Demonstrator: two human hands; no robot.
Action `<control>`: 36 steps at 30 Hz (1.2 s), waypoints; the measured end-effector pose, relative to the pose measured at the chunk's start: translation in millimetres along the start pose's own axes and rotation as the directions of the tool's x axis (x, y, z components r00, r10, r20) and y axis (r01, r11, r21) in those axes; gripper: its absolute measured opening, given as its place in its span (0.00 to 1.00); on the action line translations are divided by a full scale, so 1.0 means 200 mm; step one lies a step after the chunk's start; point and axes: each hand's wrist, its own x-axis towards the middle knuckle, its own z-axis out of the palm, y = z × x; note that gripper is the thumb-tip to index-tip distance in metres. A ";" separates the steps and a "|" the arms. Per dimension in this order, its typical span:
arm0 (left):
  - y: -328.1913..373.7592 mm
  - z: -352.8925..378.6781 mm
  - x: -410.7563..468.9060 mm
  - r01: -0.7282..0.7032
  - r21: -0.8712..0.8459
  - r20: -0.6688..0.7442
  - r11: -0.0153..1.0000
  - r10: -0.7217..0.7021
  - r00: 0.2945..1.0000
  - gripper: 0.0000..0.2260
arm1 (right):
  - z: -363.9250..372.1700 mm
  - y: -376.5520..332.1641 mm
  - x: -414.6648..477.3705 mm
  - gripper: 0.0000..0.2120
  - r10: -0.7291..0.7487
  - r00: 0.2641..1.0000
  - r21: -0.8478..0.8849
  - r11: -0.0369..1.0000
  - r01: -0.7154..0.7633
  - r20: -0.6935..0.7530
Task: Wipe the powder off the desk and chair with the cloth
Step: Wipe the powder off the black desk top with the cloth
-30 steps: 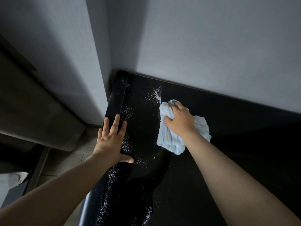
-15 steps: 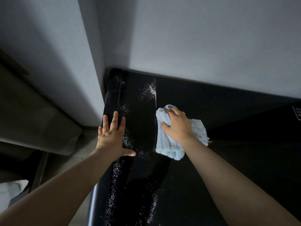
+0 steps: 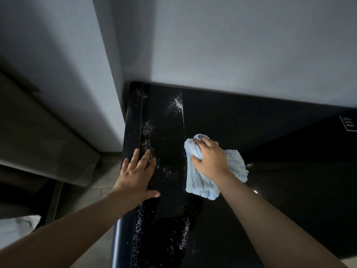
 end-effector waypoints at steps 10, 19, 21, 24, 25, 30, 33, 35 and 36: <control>0.09 0.14 -0.31 0.007 0.038 0.123 0.999 -0.012 0.992 0.52 | 0.02 -0.03 -0.25 0.27 0.017 0.999 -0.014 1.000 -0.017 0.047; 0.10 0.18 -0.36 0.020 0.053 0.128 0.998 -0.026 0.991 0.55 | 0.07 -0.07 -0.58 0.27 0.023 0.999 0.008 1.000 -0.023 0.040; 0.10 0.18 -0.36 0.019 0.037 0.128 0.999 -0.023 0.991 0.55 | 0.08 -0.08 -0.65 0.26 0.035 0.999 0.016 0.999 -0.035 0.029; 0.10 0.19 -0.35 0.021 0.032 0.125 0.999 -0.025 0.992 0.56 | 0.10 -0.10 -0.74 0.26 0.055 0.998 0.031 0.998 -0.056 0.019; 0.10 0.19 -0.35 0.021 0.038 0.125 0.999 -0.026 0.992 0.56 | 0.11 -0.10 -0.76 0.26 0.062 0.998 0.036 0.997 -0.063 0.021; 0.10 0.18 -0.34 0.029 0.040 0.127 0.999 -0.034 0.991 0.56 | 0.12 -0.12 -0.85 0.27 0.088 0.994 0.019 0.996 -0.089 0.061; 0.10 0.18 -0.34 0.026 0.043 0.126 0.999 -0.031 0.992 0.56 | 0.12 -0.13 -0.89 0.28 0.104 0.990 0.005 0.995 -0.105 0.092; 0.10 0.17 -0.35 0.023 0.045 0.127 0.999 -0.029 0.992 0.56 | 0.12 -0.14 -0.93 0.29 0.122 0.985 -0.002 0.992 -0.123 0.125; 0.11 0.17 -0.35 0.023 0.047 0.126 0.999 -0.028 0.992 0.56 | 0.12 -0.15 -0.96 0.29 0.128 0.983 -0.001 0.992 -0.129 0.133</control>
